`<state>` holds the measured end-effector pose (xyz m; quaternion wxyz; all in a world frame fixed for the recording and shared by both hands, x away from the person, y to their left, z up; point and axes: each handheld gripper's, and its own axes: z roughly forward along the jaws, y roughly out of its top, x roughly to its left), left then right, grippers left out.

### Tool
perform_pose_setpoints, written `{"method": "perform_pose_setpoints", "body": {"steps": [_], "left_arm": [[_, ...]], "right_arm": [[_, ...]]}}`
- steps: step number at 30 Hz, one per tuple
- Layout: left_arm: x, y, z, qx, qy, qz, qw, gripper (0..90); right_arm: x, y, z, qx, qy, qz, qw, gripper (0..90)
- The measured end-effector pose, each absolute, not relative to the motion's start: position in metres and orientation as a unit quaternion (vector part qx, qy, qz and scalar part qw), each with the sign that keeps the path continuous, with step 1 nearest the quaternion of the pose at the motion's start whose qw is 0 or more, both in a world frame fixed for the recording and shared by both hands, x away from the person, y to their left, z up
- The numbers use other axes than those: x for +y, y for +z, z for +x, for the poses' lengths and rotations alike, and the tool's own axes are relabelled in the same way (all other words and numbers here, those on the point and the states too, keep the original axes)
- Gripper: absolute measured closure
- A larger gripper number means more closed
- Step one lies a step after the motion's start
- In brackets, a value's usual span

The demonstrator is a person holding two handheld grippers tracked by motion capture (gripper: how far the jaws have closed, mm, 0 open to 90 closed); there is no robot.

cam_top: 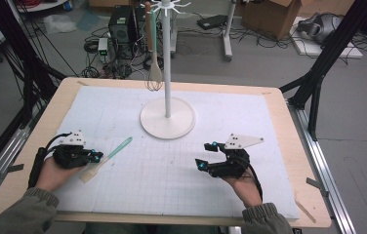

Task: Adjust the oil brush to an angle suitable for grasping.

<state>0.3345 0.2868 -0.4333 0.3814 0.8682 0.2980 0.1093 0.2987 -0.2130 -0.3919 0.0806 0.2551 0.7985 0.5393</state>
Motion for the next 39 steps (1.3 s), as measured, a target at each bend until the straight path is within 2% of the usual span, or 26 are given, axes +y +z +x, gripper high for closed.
{"method": "perform_pose_setpoints", "body": {"steps": [14, 21, 39], "left_arm": [[0.269, -0.441, 0.354, 0.318, 0.095, 0.86, 0.388, 89.1], [0.255, -0.436, 0.356, 0.298, 0.091, 0.867, 0.388, 89.4], [0.251, -0.434, 0.351, 0.278, 0.067, 0.872, 0.398, 89.4]], "right_arm": [[-0.212, -0.394, 0.299, 0.8, 0.537, 0.254, 0.079, 30.8], [-0.212, -0.395, 0.299, 0.8, 0.537, 0.256, 0.076, 30.8], [-0.209, -0.398, 0.303, 0.801, 0.534, 0.259, 0.075, 30.8]]}}
